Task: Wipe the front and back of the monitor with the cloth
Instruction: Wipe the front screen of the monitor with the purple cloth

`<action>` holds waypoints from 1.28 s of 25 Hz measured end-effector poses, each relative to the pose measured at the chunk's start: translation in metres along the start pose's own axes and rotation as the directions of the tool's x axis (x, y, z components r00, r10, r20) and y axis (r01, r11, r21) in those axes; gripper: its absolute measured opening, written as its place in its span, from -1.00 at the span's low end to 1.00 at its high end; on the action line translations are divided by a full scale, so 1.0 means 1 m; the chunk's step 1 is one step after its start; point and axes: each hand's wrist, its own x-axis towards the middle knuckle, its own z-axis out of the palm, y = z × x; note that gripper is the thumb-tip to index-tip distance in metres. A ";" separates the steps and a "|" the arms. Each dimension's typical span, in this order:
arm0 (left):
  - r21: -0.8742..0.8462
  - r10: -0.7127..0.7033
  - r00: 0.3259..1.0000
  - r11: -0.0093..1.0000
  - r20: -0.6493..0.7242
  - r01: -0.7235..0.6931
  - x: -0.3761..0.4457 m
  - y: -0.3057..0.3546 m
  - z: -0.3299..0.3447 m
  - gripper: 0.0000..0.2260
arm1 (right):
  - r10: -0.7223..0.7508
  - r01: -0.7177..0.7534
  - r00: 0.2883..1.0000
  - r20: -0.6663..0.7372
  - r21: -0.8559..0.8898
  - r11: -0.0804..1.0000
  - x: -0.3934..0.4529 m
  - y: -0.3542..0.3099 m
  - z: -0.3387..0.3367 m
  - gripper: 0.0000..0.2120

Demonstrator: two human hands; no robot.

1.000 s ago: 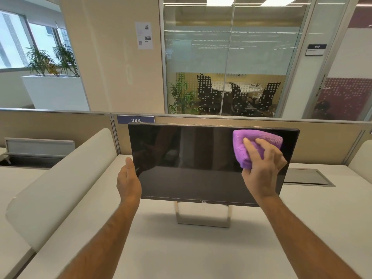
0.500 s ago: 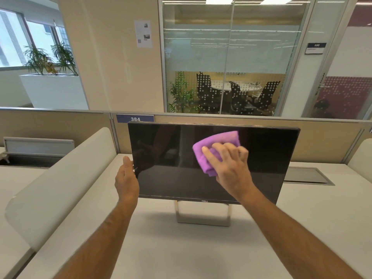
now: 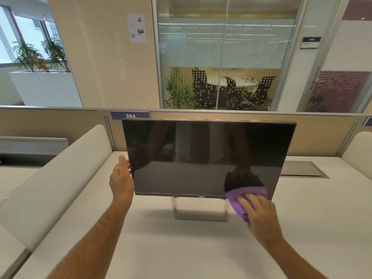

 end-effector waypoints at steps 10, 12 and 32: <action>0.041 0.028 1.000 0.999 -0.003 -0.028 0.001 -0.009 -0.004 -0.27 | 0.939 -0.734 0.303 0.163 0.669 0.121 -0.004 -0.003 0.011 -0.63; 0.038 0.023 1.000 0.999 -0.006 -0.023 0.003 -0.009 -0.005 -0.28 | 0.938 -0.743 0.292 0.185 0.662 0.101 0.005 -0.014 0.011 -0.64; 0.044 0.085 0.996 0.996 -0.038 -0.083 0.000 -0.011 -0.004 -0.43 | 0.860 -0.756 0.477 0.179 0.583 0.298 0.016 -0.070 0.022 -0.61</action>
